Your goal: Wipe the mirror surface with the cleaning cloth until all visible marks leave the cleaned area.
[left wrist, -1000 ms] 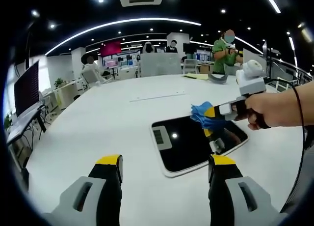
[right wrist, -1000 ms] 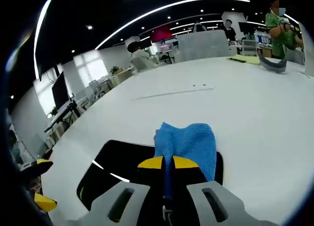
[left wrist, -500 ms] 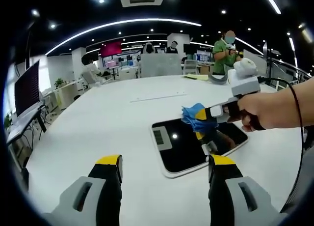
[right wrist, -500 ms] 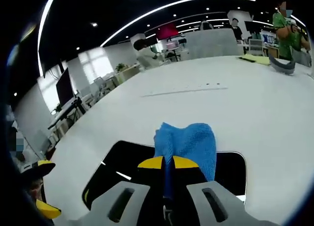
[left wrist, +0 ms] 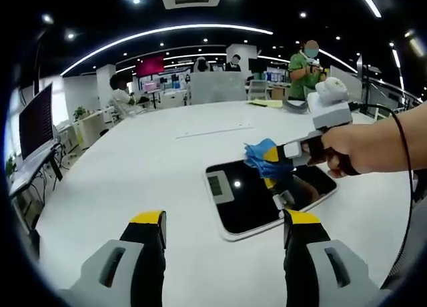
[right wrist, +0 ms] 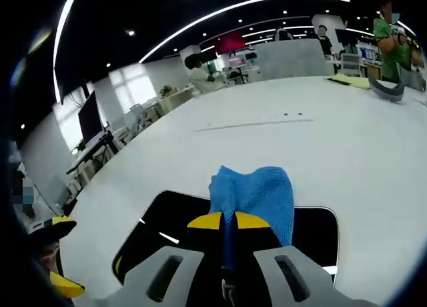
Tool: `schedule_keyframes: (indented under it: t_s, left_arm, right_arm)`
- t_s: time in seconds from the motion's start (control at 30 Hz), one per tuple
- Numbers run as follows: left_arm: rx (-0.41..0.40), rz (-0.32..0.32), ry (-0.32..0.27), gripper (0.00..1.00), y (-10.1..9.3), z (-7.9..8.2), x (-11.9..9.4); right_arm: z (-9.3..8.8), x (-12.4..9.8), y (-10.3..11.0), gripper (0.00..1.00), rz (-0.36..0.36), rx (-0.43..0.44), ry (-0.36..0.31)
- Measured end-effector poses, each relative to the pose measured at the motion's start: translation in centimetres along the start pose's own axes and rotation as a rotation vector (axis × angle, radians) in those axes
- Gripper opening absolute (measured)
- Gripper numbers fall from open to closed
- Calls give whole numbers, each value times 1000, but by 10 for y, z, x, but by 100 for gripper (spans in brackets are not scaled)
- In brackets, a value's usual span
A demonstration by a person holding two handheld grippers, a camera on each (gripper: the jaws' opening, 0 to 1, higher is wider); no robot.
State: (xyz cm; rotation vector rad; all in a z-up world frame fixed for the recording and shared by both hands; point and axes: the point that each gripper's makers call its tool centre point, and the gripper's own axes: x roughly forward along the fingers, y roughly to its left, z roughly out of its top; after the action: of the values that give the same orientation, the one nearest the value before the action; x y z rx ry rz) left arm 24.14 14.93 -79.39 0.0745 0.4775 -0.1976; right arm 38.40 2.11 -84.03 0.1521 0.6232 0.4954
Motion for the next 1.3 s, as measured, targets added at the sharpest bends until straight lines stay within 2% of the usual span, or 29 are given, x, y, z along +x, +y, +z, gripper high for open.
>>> schedule_keyframes:
  t_s: [0.33,0.83,1.3]
  left_arm:
    - [2,1,2,72,0,-1,0]
    - [14,-1,0,72,-1,0,2]
    - [14,5,1,71,2,0,2]
  right_arm:
    - [-5,-5,7,1,13,-10,6]
    - [-29,-28,32,1,79,-52,24]
    - [-38,-38,38,1,94,-46,21]
